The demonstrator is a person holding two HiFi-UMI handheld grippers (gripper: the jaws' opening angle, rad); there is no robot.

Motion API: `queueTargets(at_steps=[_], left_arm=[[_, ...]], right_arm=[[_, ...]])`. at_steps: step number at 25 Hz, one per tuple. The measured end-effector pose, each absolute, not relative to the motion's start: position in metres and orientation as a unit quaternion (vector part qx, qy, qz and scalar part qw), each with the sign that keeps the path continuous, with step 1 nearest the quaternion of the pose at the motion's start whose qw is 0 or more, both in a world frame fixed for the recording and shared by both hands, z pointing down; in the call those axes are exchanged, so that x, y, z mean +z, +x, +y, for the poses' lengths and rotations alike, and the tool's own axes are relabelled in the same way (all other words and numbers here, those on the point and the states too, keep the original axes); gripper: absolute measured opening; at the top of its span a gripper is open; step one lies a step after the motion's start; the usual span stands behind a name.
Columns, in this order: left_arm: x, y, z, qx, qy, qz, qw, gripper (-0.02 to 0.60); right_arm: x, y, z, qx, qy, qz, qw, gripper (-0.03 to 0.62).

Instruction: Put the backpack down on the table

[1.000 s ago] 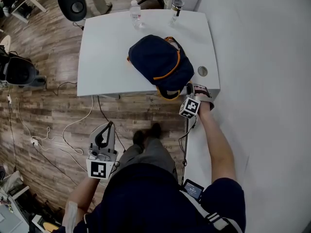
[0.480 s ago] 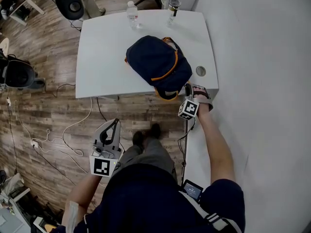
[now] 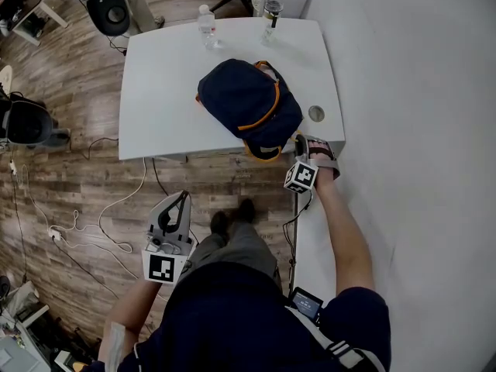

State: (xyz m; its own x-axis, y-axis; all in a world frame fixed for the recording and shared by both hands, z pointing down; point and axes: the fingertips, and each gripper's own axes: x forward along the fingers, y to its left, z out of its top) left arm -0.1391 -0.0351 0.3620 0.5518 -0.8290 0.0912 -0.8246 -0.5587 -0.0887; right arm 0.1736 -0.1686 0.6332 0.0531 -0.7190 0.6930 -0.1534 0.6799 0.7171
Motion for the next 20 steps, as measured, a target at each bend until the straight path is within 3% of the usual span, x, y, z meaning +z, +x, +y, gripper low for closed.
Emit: queueTargets(at_steps=[8, 14, 16, 20], left_arm=[[0.358, -0.138, -0.031, -0.059, -0.883, 0.465, 0.025, 0.003], [0.355, -0.136, -0.028, -0.061, -0.886, 0.459, 0.030, 0.003], [0.355, -0.135, -0.027, -0.061, -0.887, 0.457, 0.032, 0.003], [0.354, -0.133, -0.027, -0.060, -0.888, 0.455, 0.032, 0.003]], right_arm=[[0.620, 0.178, -0.154, -0.215, 0.349, -0.659, 0.631, 0.069], [0.604, 0.177, -0.145, -0.220, 0.361, -0.663, 0.618, 0.125], [0.598, 0.175, -0.143, -0.217, 0.366, -0.664, 0.615, 0.173], [0.576, 0.163, -0.140, -0.232, 0.374, -0.669, 0.598, 0.175]])
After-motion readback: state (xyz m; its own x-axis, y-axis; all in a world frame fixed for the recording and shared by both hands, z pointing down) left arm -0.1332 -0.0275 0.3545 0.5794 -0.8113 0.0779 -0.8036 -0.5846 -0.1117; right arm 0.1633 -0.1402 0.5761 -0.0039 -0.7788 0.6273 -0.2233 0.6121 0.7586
